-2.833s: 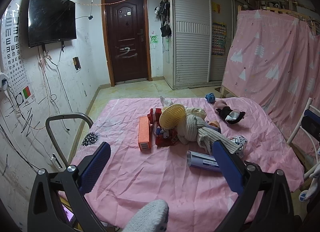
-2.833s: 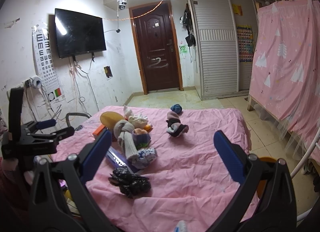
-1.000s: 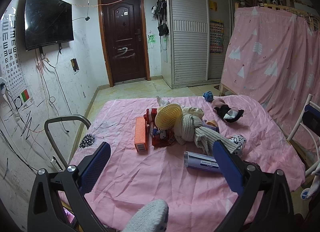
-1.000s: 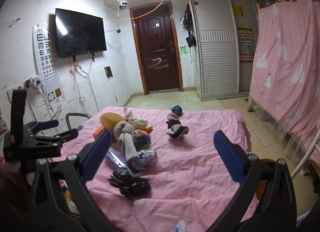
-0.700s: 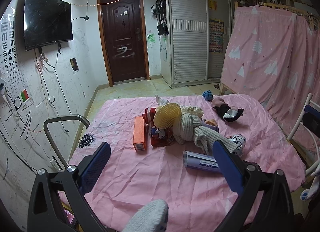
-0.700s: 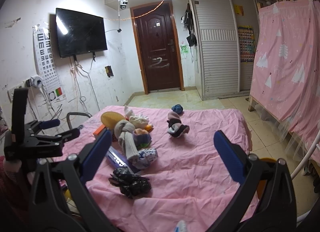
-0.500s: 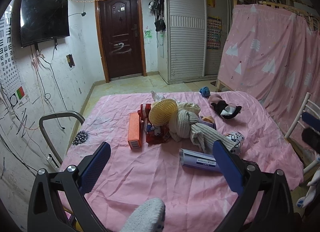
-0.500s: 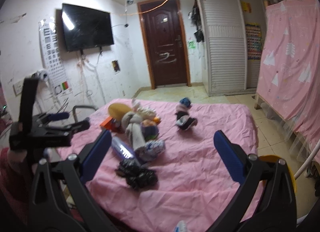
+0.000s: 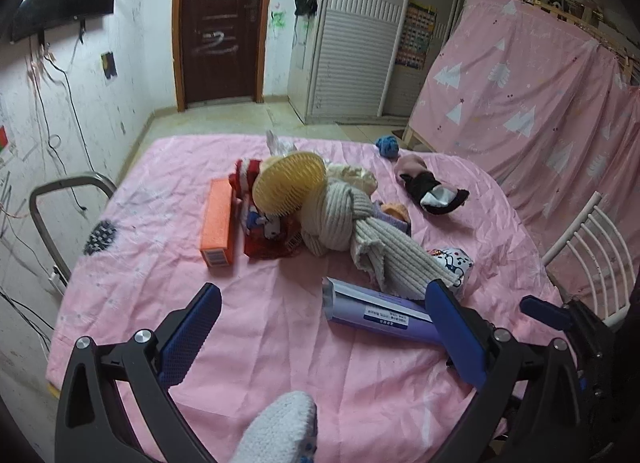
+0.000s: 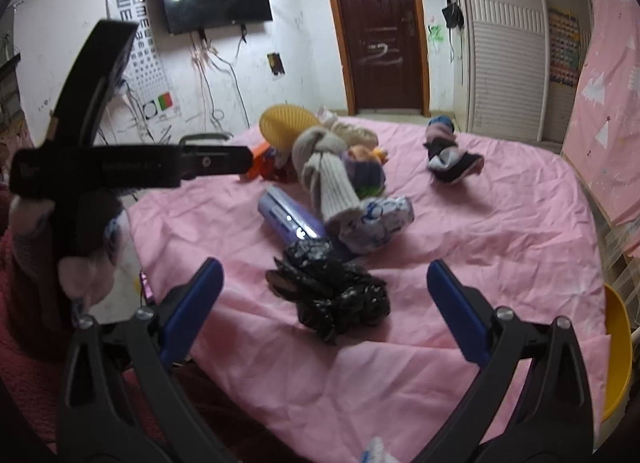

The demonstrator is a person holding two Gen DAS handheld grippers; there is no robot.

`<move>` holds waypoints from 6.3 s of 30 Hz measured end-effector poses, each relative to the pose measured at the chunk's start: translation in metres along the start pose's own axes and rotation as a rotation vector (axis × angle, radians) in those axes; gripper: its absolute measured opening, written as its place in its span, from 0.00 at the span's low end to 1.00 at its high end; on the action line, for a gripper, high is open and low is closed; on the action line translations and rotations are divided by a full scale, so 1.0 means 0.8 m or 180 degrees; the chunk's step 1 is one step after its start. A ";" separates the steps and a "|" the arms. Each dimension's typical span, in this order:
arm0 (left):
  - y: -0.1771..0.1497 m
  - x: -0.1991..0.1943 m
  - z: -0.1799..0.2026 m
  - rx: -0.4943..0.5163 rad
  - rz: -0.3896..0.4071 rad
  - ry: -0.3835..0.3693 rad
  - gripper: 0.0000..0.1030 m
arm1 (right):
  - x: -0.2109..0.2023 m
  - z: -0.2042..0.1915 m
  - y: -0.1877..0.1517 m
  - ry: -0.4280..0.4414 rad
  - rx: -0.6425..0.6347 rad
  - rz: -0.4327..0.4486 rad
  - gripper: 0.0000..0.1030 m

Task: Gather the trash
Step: 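Grasp the black plastic bag with the right tool while the left tool grasps the purple tube, then carry the black bag and purple tube with both tools over the yellow bucket, then open both tools to drop the bag and tube into the bucket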

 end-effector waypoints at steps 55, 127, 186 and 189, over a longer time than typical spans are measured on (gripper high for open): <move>-0.001 0.005 0.105 0.0714 0.0055 -0.0348 0.00 | -0.087 0.141 -0.008 -0.0110 0.0770 0.0587 0.30; 0.106 0.057 0.240 0.1024 -0.0040 -0.0499 0.14 | -0.131 0.341 -0.081 -0.0796 0.1779 0.0805 0.43; 0.093 -0.008 0.196 0.0696 0.0452 -0.0886 0.81 | -0.069 0.228 0.008 -0.0767 0.1308 0.0693 0.84; 0.099 -0.018 0.156 0.0591 0.0525 -0.0775 0.82 | -0.048 0.206 0.020 -0.0698 0.1201 0.0593 0.84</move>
Point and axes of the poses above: each gripper's, at about its wrist camera, not at the fingertips, and x roughly the way its jaws point, z to its right, y to its top, the point moved 7 cm from there along x, roughly the way its jaws point, and after that the axes turned 6 degrees about -z, right-handed, at the moved point
